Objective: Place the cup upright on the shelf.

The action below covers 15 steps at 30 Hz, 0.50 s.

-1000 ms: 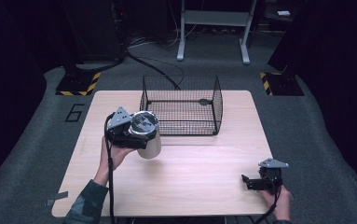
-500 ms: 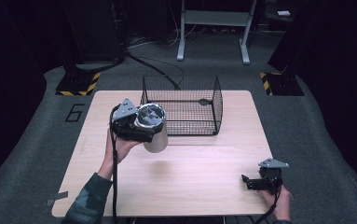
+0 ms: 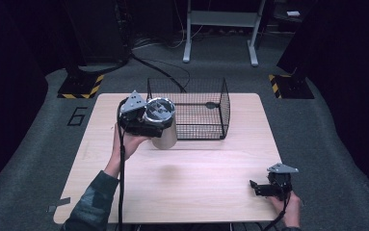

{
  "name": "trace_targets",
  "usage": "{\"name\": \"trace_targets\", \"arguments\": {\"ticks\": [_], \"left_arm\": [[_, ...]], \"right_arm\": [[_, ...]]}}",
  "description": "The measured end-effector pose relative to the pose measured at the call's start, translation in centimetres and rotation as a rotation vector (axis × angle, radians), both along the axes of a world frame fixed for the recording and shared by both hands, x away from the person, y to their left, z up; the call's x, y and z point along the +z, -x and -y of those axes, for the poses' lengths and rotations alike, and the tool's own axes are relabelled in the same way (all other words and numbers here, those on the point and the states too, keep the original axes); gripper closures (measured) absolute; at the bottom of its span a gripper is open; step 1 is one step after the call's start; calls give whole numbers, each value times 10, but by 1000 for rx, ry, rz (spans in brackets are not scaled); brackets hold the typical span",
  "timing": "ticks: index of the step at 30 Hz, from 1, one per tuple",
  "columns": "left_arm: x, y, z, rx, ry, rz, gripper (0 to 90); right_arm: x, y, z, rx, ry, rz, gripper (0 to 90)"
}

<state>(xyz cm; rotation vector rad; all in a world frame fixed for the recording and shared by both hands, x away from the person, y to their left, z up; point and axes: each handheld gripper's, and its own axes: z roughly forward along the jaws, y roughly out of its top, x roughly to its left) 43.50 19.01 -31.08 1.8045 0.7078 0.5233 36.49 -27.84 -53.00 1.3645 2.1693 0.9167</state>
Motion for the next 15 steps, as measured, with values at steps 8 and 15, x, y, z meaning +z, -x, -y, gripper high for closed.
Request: {"name": "trace_targets", "arguments": {"ticks": [8, 15], "left_arm": [[14, -12, 8, 11, -4, 20, 41], [21, -24, 15, 20, -16, 27, 40]], "right_arm": [[0, 0, 0, 0, 0, 0, 0], [0, 0, 0, -1, -2, 3, 0]]}}
